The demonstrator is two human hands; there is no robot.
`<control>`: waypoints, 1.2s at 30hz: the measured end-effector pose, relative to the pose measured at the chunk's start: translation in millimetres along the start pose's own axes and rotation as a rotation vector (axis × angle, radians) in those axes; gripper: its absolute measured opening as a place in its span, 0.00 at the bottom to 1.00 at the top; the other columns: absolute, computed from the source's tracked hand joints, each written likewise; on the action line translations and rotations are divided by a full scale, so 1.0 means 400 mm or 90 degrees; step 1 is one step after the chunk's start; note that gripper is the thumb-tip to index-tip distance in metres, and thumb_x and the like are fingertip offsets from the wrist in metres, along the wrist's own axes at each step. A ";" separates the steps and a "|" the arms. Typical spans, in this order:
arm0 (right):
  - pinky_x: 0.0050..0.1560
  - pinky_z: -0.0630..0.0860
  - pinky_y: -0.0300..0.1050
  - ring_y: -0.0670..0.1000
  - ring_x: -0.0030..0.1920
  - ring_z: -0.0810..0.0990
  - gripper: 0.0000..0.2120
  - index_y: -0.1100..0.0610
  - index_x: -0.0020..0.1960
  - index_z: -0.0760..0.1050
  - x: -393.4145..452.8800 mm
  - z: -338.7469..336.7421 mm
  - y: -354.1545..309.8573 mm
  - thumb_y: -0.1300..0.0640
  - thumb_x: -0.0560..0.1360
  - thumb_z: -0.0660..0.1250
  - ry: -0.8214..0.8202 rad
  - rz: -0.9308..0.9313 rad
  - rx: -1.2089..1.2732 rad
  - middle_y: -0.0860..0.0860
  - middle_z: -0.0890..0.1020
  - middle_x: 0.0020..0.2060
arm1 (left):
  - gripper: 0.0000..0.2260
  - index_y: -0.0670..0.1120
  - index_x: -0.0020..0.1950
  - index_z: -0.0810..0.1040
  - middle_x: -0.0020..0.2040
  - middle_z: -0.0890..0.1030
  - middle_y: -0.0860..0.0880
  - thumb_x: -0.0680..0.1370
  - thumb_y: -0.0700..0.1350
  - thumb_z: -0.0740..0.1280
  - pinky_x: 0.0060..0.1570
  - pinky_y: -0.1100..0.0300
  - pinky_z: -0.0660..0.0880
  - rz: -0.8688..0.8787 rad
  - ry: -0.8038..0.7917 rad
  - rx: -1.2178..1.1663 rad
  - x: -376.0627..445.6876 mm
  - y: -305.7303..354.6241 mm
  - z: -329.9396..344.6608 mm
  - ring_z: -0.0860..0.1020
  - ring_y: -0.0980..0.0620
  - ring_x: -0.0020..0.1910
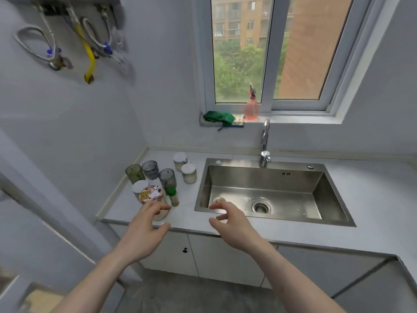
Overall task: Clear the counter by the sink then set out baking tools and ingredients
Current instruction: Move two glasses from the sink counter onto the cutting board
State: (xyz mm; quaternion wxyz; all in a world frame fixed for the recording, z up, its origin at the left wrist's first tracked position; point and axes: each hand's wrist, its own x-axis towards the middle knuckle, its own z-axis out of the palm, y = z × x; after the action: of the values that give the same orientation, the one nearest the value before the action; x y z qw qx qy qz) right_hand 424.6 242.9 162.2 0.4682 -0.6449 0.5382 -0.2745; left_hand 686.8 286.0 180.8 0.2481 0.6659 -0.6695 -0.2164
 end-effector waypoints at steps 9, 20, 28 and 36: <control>0.50 0.76 0.37 0.40 0.56 0.79 0.12 0.42 0.59 0.76 0.233 -0.024 0.007 0.51 0.77 0.68 0.020 -0.003 -0.039 0.38 0.76 0.58 | 0.14 0.60 0.61 0.76 0.61 0.74 0.60 0.77 0.47 0.70 0.60 0.55 0.74 -0.020 0.012 0.017 0.258 -0.104 -0.051 0.76 0.58 0.59; 0.52 0.78 0.39 0.40 0.56 0.78 0.14 0.42 0.63 0.74 0.652 0.070 0.006 0.49 0.77 0.68 0.018 0.031 -0.141 0.40 0.75 0.59 | 0.17 0.50 0.65 0.78 0.62 0.76 0.52 0.77 0.45 0.71 0.61 0.56 0.73 -0.124 -0.029 0.068 0.754 -0.377 -0.116 0.76 0.53 0.59; 0.64 0.72 0.43 0.49 0.68 0.75 0.26 0.48 0.74 0.68 0.979 0.253 -0.072 0.48 0.77 0.68 -0.101 0.034 -0.236 0.46 0.70 0.71 | 0.11 0.41 0.58 0.81 0.55 0.83 0.39 0.77 0.42 0.71 0.52 0.55 0.74 -0.396 -0.007 -0.006 0.918 -0.649 -0.135 0.81 0.40 0.53; 0.69 0.71 0.54 0.62 0.71 0.69 0.40 0.55 0.80 0.58 1.134 0.409 -0.047 0.43 0.74 0.70 -0.204 0.072 -0.393 0.56 0.65 0.75 | 0.16 0.48 0.36 0.82 0.39 0.84 0.45 0.73 0.60 0.73 0.43 0.56 0.79 -0.511 -0.005 -0.124 0.973 -0.776 -0.067 0.81 0.47 0.38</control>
State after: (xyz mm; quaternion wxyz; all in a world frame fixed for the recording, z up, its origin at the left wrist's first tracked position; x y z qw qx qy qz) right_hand 695.5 -138.6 43.9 0.3439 -0.7603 0.5501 0.0322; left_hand 950.8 -107.7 26.3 0.2031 0.8469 -0.3338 -0.3607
